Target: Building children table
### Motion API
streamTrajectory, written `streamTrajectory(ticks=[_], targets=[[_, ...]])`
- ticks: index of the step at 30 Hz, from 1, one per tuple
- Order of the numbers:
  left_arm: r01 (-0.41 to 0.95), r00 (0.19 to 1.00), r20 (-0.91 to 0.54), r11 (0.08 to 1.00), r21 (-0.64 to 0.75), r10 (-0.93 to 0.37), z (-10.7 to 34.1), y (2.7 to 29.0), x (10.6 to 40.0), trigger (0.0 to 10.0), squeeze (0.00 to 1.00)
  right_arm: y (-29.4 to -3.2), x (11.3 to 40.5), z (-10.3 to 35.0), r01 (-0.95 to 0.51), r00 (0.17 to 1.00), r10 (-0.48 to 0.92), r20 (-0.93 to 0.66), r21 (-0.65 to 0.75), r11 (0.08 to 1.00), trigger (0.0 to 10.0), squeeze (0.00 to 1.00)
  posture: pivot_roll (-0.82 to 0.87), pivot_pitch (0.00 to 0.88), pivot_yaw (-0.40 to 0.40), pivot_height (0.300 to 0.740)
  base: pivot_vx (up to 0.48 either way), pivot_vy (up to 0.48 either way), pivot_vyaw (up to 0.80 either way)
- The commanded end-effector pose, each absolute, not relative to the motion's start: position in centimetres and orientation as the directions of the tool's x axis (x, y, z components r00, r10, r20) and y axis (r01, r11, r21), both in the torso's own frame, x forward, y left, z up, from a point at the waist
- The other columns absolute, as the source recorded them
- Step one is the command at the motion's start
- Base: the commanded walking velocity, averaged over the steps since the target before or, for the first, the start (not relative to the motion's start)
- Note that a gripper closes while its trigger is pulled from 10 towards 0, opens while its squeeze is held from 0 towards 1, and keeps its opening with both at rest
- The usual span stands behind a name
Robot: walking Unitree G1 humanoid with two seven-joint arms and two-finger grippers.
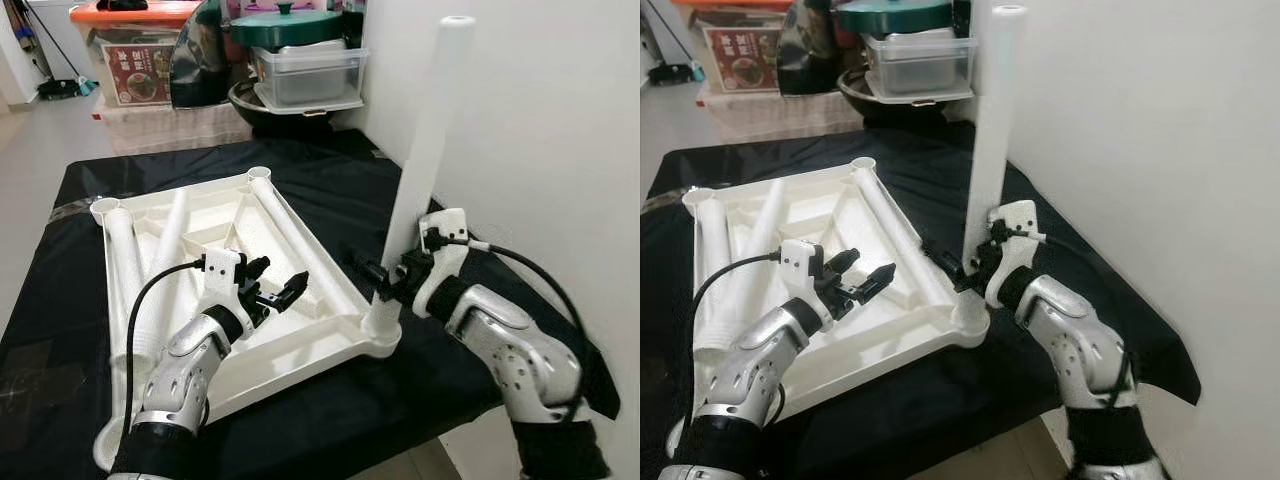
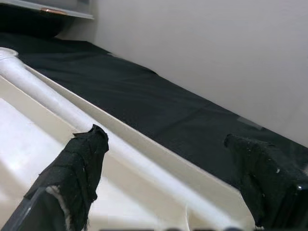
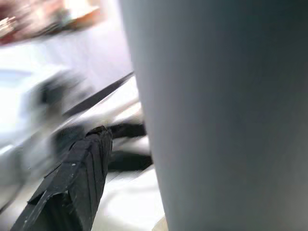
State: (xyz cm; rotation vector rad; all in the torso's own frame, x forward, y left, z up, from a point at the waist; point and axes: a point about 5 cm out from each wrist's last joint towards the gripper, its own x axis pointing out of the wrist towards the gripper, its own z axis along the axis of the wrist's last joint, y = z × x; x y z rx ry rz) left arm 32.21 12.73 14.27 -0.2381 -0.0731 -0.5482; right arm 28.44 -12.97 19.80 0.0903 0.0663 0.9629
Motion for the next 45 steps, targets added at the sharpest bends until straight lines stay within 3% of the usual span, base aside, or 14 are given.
streamTrajectory(ticks=[1,4,6,14,21,22,27,28,30,31,32,41,44,45], targets=[[0.522,0.853,0.125,0.826,-0.214,-0.507,13.9,12.6,32.2,10.0,0.00,-11.2,26.9,18.3,-0.903,0.404,0.913,-0.052,0.137,0.408,9.3,0.00,-0.09,0.000,-0.059,0.740,0.000,0.000,0.00],[0.521,0.853,0.125,0.826,-0.214,-0.506,13.9,12.6,32.2,10.0,0.00,-11.1,26.8,17.8,-0.906,0.393,0.917,-0.064,0.142,0.399,9.3,0.00,-0.09,0.000,-0.059,0.740,0.000,0.000,0.00],[0.518,0.855,0.128,0.828,-0.214,-0.502,13.9,12.6,32.1,10.0,0.00,-10.8,27.1,17.0,-0.894,0.410,0.908,-0.082,0.163,0.418,0.0,0.00,-0.08,0.000,-0.067,0.740,0.000,0.000,0.00],[0.520,0.854,0.131,0.826,-0.217,-0.503,14.1,12.6,32.1,10.0,0.00,-15.7,32.7,14.4,-0.224,0.936,0.258,-0.238,0.159,0.961,0.0,0.00,-0.09,0.000,-0.061,0.740,0.000,0.000,0.00],[0.516,0.857,0.132,0.829,-0.214,-0.499,14.1,12.8,32.1,10.0,0.00,-17.7,31.7,13.7,0.044,0.962,-0.020,-0.272,0.084,0.995,0.0,0.00,-0.09,0.000,-0.057,0.740,0.000,0.000,0.00],[0.516,0.856,0.131,0.829,-0.214,-0.500,14.1,12.9,32.1,10.0,0.00,-16.2,31.4,14.4,-0.063,0.972,0.087,-0.220,0.117,0.991,10.0,0.00,-0.10,0.000,-0.051,0.740,0.000,0.000,0.00],[0.519,0.855,0.128,0.828,-0.213,-0.503,14.1,12.9,32.2,10.0,0.00,-13.4,30.8,15.7,-0.269,0.951,0.293,-0.099,0.204,0.941,10.0,0.00,-0.10,0.000,-0.047,0.740,0.000,0.000,0.00],[0.519,0.855,0.128,0.828,-0.213,-0.503,14.1,12.9,32.3,10.0,0.00,-13.0,30.8,16.0,-0.304,0.941,0.329,-0.086,0.220,0.927,10.0,1.00,-0.09,0.000,-0.048,0.740,0.000,0.000,0.00],[0.519,0.855,0.127,0.828,-0.212,-0.503,14.1,12.9,32.3,10.0,0.00,-12.3,30.7,16.4,-0.393,0.905,0.420,-0.071,0.243,0.887,10.0,1.00,-0.09,0.000,-0.050,0.740,0.000,0.000,0.00],[0.519,0.855,0.126,0.828,-0.212,-0.503,14.1,12.9,32.3,10.0,0.00,-11.7,30.6,16.8,-0.452,0.875,0.480,-0.060,0.249,0.857,10.0,0.31,-0.09,0.000,-0.050,0.740,0.000,0.000,0.00],[0.519,0.855,0.126,0.828,-0.211,-0.503,14.1,12.9,32.4,10.0,0.00,-11.1,30.2,17.3,-0.551,0.816,0.577,-0.042,0.247,0.797,10.0,0.00,-0.09,0.000,-0.051,0.740,0.000,0.000,0.00],[0.519,0.855,0.129,0.828,-0.212,-0.502,14.1,12.8,32.4,10.0,0.00,-10.5,26.0,17.8,-0.898,0.406,0.912,-0.062,0.158,0.411,10.0,0.00,-0.09,0.000,-0.059,0.740,0.000,0.000,0.00],[0.518,0.855,0.130,0.828,-0.213,-0.502,14.1,12.7,32.4,10.0,0.00,-10.6,25.8,17.2,-0.910,0.372,0.925,-0.077,0.166,0.380,7.7,0.00,-0.09,0.000,-0.062,0.740,0.000,0.000,0.00],[0.517,0.856,0.131,0.829,-0.214,-0.501,14.1,12.7,32.3,10.0,0.00,-10.5,26.8,16.2,-0.869,0.449,0.887,-0.107,0.179,0.461,0.0,0.00,-0.09,0.000,-0.063,0.740,0.000,0.000,0.00]])
